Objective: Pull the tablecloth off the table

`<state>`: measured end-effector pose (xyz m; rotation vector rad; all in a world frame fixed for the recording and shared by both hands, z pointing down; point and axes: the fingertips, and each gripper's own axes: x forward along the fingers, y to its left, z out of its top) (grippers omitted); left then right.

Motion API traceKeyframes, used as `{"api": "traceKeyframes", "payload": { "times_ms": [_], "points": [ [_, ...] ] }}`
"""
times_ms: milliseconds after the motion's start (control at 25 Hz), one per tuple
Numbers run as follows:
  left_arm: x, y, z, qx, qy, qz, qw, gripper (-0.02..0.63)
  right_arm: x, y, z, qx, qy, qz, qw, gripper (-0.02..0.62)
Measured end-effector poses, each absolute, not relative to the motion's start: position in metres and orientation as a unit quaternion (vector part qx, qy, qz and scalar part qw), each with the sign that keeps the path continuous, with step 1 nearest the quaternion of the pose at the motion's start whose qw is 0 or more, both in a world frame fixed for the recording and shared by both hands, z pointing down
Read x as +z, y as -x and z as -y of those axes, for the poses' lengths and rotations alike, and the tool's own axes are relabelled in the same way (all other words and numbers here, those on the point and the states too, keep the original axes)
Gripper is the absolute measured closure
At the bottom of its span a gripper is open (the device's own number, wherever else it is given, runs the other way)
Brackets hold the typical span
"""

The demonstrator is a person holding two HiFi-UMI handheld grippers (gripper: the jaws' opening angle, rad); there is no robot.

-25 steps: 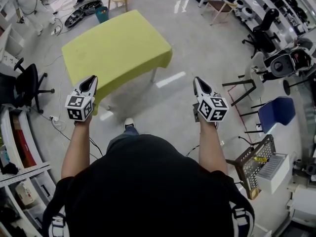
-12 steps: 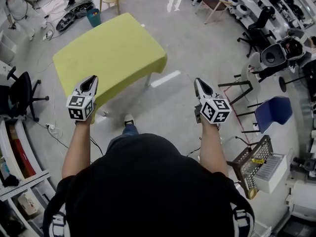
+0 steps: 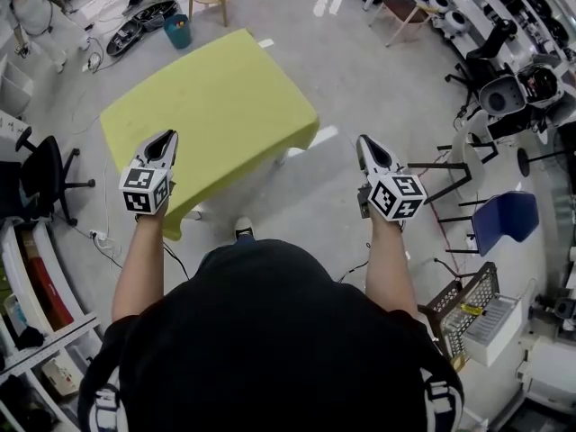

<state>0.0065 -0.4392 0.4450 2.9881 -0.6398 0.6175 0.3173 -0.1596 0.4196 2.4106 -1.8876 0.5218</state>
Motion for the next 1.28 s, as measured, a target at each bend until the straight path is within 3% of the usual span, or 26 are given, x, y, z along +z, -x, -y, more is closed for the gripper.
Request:
{"api": "traceKeyframes", "payload": {
  "times_ms": [680,1280],
  "points": [
    [0.446,0.003,0.613,0.184,-0.954,0.235,0.027,0.565,0.417,-0.323,0.36,0.157,-0.739,0.653,0.054,0.548],
    [0.419,0.019,0.61,0.167,-0.921,0.349,0.036,0.565,0.41,-0.376,0.435,0.147,-0.678,0.718,0.054,0.546]
  ]
}}
